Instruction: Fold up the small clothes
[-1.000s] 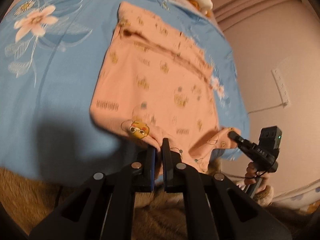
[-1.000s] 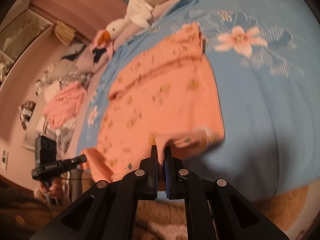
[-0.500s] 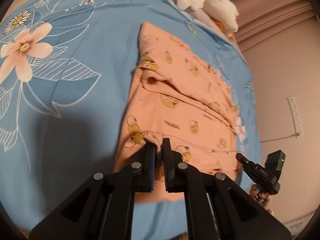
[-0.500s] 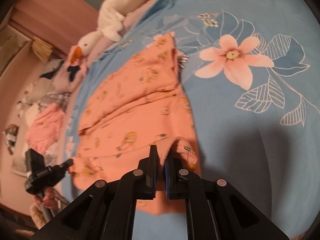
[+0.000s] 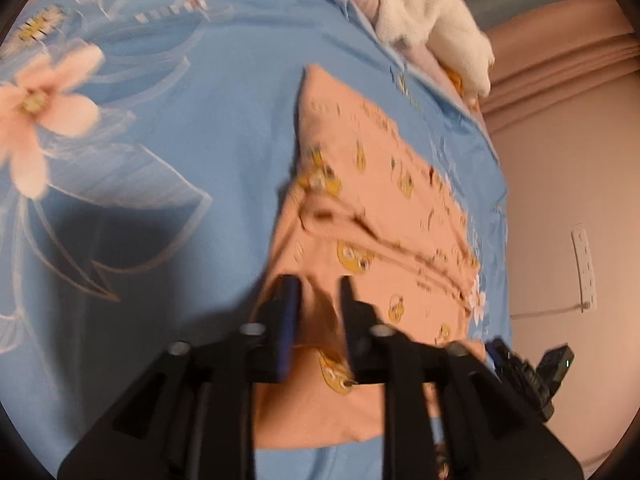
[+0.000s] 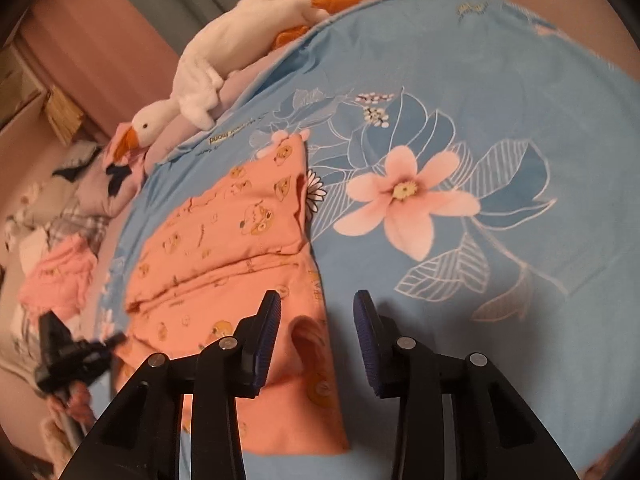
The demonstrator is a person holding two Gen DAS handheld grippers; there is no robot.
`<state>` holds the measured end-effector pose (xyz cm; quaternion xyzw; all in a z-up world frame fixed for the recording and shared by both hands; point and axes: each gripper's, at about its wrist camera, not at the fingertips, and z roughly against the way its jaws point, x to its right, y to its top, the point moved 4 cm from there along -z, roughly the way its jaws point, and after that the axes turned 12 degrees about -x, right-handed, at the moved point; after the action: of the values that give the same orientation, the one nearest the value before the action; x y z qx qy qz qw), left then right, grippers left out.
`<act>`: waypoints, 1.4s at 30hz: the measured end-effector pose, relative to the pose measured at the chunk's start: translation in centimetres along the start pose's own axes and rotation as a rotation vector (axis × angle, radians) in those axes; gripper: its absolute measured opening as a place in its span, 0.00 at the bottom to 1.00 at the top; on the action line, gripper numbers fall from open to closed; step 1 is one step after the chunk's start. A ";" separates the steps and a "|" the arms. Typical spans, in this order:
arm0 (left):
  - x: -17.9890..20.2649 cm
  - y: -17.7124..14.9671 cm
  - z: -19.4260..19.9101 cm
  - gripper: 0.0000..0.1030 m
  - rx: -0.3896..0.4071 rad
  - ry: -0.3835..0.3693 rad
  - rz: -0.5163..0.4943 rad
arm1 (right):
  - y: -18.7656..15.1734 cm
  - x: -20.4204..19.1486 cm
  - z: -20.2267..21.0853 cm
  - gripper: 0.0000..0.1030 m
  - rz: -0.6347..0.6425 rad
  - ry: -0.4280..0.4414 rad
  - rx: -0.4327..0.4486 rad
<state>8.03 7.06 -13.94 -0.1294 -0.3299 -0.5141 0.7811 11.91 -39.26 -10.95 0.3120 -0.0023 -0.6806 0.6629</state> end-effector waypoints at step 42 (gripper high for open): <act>2.4 -4.0 1.8 0.50 -0.040 0.213 -0.280 | 3.3 -2.9 -1.5 0.54 0.190 -0.103 -0.013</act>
<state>4.46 4.54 -11.58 -0.0426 -0.2499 -0.6353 0.7295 15.32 -36.41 -9.51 0.2706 -0.0617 -0.6298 0.7255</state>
